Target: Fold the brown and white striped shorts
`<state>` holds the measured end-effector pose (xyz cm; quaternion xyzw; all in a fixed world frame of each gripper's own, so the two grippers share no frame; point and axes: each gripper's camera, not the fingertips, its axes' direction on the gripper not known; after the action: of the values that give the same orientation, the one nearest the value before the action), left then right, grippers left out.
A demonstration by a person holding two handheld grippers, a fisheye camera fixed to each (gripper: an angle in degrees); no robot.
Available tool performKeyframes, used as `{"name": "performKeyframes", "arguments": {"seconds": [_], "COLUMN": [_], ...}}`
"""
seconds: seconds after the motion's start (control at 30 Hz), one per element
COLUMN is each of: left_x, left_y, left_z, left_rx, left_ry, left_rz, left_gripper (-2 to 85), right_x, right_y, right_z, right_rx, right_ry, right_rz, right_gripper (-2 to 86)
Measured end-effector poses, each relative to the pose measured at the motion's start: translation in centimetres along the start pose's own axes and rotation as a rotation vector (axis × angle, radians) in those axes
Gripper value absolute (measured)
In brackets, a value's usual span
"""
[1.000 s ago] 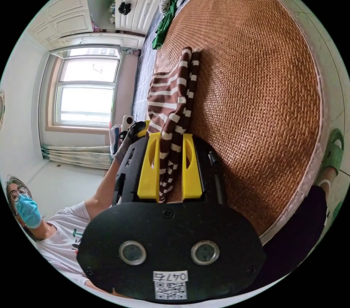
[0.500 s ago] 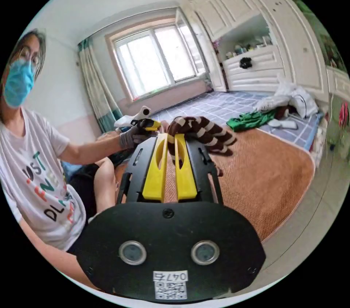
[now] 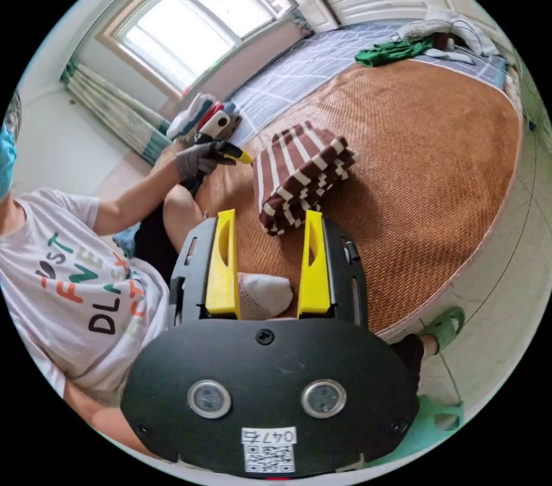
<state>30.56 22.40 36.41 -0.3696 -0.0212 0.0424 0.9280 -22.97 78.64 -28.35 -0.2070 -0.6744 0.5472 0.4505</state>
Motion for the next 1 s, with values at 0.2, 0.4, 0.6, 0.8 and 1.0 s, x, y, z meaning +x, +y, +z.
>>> {"name": "performKeyframes", "arguments": {"seconds": [0.2, 0.4, 0.6, 0.8, 1.0], "left_x": [7.4, 12.5, 8.7, 0.7, -1.2], "left_y": [0.8, 3.8, 7.7, 10.2, 8.8], "left_z": [-0.3, 3.0, 2.7, 0.4, 1.9], "left_rx": [0.049, -0.001, 0.090, 0.293, 0.296], "left_ry": [-0.172, -0.198, -0.329, -0.242, -0.022], "left_rz": [0.131, 0.230, 0.142, -0.092, -0.045], "left_gripper": [-1.0, -1.0, -1.0, -1.0, -1.0], "right_x": [5.7, 9.6, 10.7, 4.3, -7.4], "right_y": [-3.6, -7.2, -9.4, -17.9, -31.8], "right_z": [1.4, 7.6, 9.4, 5.4, 5.7], "right_rx": [0.121, 0.048, 0.081, 0.251, 0.215], "right_ry": [0.023, -0.073, -0.375, -0.574, -0.661], "right_rz": [0.313, 0.430, 0.511, 0.379, 0.137], "right_gripper": [15.7, 10.4, 1.8, 0.9, 0.9]}}
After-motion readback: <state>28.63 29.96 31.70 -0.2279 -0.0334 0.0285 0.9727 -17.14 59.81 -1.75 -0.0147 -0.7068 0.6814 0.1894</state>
